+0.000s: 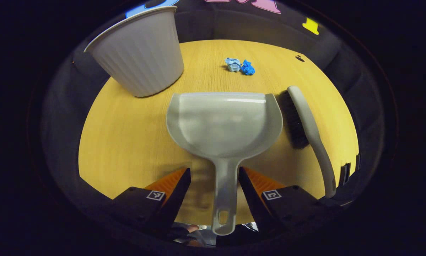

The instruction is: Pick up the small broom and dustpan from the desktop, sweep the trash into the dustpan with the broom, and then empty the trash into the garbage bin.

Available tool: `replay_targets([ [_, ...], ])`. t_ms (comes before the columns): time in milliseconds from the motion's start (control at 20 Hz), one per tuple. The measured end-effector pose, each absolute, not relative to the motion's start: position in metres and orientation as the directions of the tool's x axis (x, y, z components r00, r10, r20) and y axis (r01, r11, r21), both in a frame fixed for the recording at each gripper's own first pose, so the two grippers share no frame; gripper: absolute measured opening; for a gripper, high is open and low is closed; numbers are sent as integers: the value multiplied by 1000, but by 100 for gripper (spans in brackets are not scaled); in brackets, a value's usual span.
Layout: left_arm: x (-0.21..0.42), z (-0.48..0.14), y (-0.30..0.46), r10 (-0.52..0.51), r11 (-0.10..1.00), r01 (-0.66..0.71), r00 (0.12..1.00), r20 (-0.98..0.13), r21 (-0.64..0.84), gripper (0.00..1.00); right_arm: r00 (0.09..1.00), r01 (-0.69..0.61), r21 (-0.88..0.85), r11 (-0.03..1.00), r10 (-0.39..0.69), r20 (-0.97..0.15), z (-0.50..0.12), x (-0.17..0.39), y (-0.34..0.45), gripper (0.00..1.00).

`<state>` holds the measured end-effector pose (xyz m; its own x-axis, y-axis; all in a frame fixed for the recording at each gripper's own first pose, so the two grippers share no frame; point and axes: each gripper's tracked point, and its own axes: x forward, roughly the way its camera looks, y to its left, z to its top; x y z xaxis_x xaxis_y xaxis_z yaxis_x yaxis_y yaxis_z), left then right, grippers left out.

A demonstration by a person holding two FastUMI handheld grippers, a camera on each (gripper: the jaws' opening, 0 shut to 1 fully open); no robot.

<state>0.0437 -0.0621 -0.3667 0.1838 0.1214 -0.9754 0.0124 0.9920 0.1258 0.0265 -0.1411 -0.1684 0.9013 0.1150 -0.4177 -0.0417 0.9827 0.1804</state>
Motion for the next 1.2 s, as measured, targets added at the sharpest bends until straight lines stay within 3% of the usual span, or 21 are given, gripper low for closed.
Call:
replay_targets([
  [150,56,-376,-63,142,990,5,121,-982,144,80,868,-63,280,958,191,-458,-189,26,-138,97],
  [300,61,-383,-72,128,991,13,67,-989,130,59,846,-55,309,949,209,-491,-197,28,-141,97],
  [350,59,-385,-74,121,993,4,50,-991,121,58,839,-47,308,950,205,-505,-201,30,-142,97],
  [400,62,-387,-74,111,994,-9,41,-993,111,44,829,-39,308,951,203,-521,-204,31,-141,97],
  [450,62,-388,-75,95,996,-7,29,-995,94,39,818,-28,305,952,197,-541,-208,31,-138,97],
  [550,64,-372,-73,69,997,16,15,-998,69,37,785,-7,307,952,195,-588,-218,28,-126,97],
  [600,63,-386,-70,58,998,28,11,-998,58,31,764,-3,307,952,200,-613,-223,26,-117,98],
  [750,64,-384,-64,20,998,54,19,-1000,21,30,674,10,251,968,179,-716,-251,18,-96,98],
  [950,55,-383,-44,-1,995,98,52,-999,4,31,469,21,182,983,152,-870,-307,-14,-80,98],
  [1200,42,-382,-29,-40,995,99,77,-996,-32,30,254,182,153,971,104,-962,-371,-54,-80,99],
])
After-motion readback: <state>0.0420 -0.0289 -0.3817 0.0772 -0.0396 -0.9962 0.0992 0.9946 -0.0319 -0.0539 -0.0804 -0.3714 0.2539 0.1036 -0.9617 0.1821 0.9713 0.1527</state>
